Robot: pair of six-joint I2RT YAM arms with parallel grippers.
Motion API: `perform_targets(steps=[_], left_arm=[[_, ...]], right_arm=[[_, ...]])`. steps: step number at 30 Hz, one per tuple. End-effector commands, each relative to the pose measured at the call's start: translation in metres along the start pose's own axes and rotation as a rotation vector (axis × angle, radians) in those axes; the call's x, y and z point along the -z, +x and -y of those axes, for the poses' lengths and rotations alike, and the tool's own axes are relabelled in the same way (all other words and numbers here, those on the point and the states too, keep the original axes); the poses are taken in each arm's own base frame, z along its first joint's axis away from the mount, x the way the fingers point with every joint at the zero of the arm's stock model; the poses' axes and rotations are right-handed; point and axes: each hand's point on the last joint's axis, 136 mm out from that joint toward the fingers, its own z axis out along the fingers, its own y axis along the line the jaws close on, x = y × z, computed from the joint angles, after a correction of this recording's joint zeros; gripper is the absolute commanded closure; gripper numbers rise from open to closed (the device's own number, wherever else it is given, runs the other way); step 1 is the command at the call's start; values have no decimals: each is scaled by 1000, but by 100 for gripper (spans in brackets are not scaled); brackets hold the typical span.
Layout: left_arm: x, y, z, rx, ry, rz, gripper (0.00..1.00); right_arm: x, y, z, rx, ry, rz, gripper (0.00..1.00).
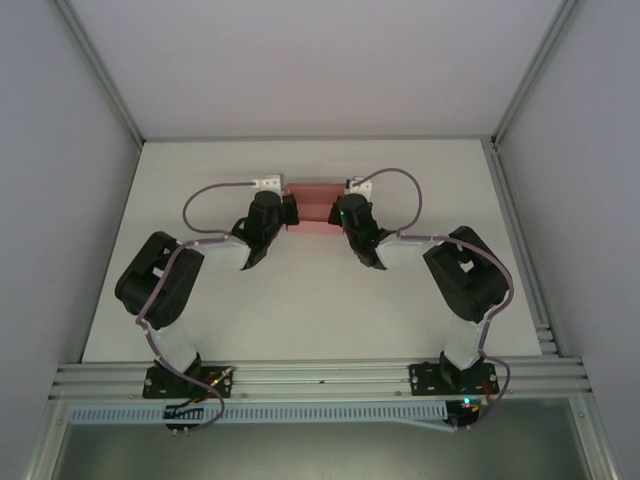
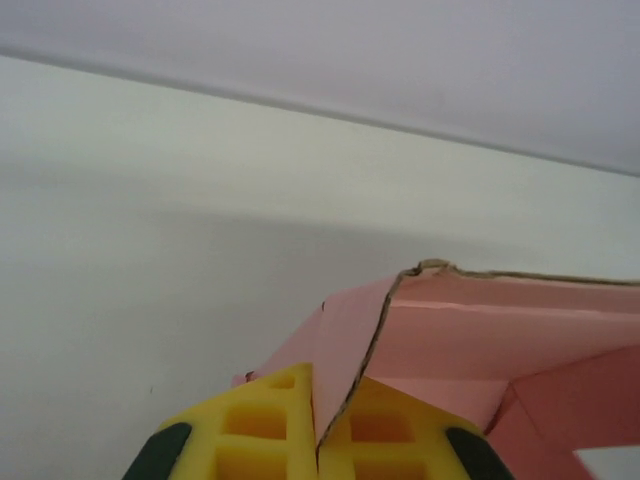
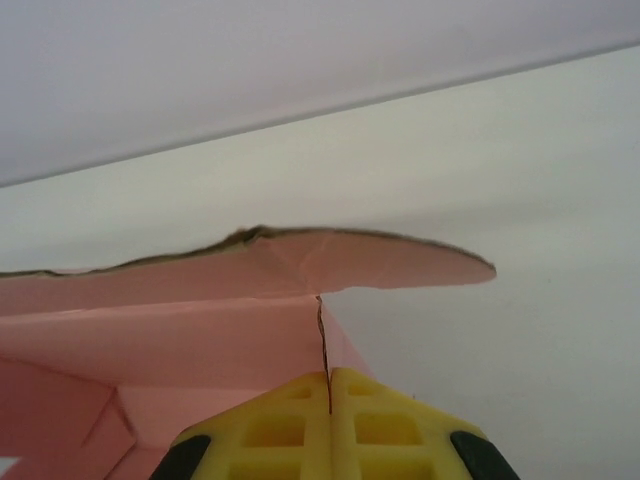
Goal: Assemble paper box
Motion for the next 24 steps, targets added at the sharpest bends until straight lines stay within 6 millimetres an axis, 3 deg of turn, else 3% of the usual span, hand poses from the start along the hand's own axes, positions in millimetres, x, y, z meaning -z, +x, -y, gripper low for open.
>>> perform_targets(steps=[1,9,13,19,24], left_arm=[[19,5,36,-60,144,38,100],[39,24,33,-125,154,16,96],[49,26,30,-141,154,4,78],[62,27,27,-146,150,-20,62],[75,27,8,-135,63,-24,25]], right_arm=[[14,7,-30,-9,-134,18,95],[30,25,-25,62,-121,18,91],[39,27,-21,84,-117,-4,83],[50,38,-24,115,-133,-46,74],[60,45,-21,123,-137,-67,67]])
